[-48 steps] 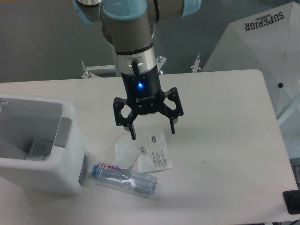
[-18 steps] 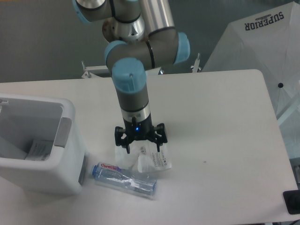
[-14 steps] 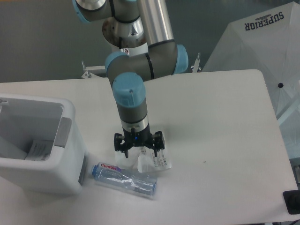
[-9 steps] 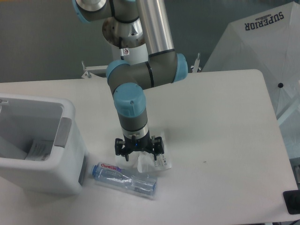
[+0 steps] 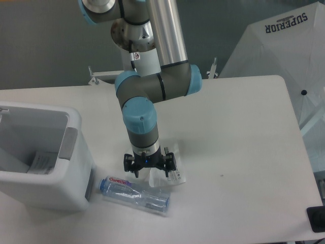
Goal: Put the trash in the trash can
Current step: 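Close the gripper on the white wrapper and lift it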
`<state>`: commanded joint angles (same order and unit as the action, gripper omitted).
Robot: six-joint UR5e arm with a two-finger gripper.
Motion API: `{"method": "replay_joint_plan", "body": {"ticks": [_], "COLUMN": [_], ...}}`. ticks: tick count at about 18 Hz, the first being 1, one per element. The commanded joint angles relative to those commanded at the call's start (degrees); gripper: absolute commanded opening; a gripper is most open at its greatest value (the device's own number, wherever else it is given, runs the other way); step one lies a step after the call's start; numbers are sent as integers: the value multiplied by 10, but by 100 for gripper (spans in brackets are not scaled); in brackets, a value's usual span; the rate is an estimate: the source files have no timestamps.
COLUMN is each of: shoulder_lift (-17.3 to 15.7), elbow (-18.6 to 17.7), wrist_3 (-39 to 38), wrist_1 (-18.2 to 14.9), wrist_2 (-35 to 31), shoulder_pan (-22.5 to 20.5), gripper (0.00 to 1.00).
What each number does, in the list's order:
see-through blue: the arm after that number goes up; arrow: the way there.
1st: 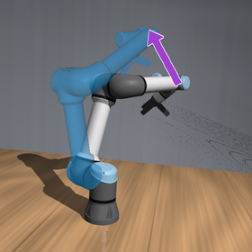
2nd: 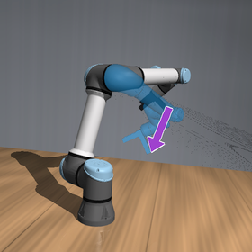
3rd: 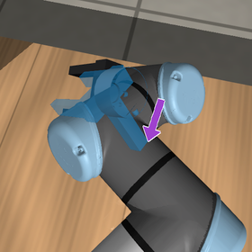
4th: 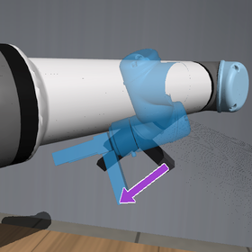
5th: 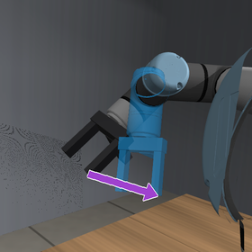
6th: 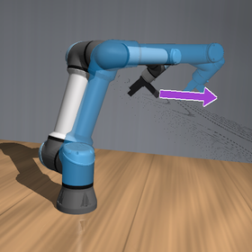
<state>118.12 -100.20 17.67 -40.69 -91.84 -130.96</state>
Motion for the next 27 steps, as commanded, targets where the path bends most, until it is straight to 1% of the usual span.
{"method": "replay_joint_plan", "body": {"ticks": [1,2,6,9,10,11,13,15,16,18,20,22,25,27], "shoulder_lift": [4,9,10,9,8,6,5,4,4,3,3,3,0,-17], "elbow": [4,6,5,4,3,0,-2,-2,-2,-2,-2,-2,-3,-6], "wrist_3": [0,-1,0,1,7,18,25,25,25,25,25,27,52,68], "wrist_1": [0,0,-1,-1,-1,-1,-1,-2,-2,-2,-3,-4,-6,-10], "wrist_2": [0,-1,-8,-7,-7,-7,-6,-5,-4,-2,-1,-1,0,9], "shoulder_pan": [0,0,7,9,9,9,11,11,11,11,11,11,8,1], "gripper": [100,96,76,56,51,43,25,13,12,3,0,0,0,0]}}
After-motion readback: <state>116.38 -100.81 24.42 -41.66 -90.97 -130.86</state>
